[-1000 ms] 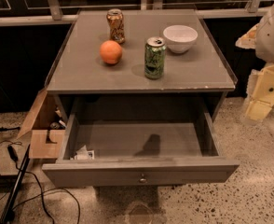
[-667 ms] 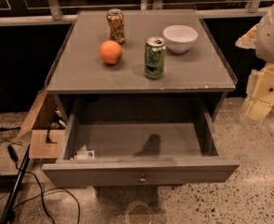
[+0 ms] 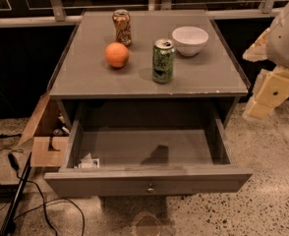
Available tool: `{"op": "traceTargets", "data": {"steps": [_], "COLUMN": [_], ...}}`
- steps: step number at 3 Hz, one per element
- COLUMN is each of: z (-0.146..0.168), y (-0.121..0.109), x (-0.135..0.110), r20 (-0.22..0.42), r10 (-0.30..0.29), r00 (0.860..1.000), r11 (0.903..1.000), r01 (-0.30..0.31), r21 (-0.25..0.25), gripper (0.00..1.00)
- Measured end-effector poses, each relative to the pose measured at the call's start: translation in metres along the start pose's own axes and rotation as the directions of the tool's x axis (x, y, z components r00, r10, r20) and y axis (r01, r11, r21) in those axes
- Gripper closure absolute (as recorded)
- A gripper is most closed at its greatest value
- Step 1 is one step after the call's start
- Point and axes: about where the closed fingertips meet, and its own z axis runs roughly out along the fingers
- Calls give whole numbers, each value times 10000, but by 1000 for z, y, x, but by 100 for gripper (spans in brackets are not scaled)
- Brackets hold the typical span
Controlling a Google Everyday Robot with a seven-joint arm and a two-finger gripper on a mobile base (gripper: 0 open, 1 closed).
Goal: Place green can into top drawer
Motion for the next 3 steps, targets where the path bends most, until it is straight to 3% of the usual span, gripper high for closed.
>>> {"op": "traceTargets", "data": {"steps": [1,2,3], "z": [29,46,71], "y": [-19,-45,-79], "x": [-17,-35,-52], "r20": [1014,2026,3123], "r10": [127,-69,-445], "r00": [9948,9792,9489], "r11": [9986,9916,9783], "r01": [-178,-195,-219], "r21": [490,1280,2060], "gripper": [55,78,99]}}
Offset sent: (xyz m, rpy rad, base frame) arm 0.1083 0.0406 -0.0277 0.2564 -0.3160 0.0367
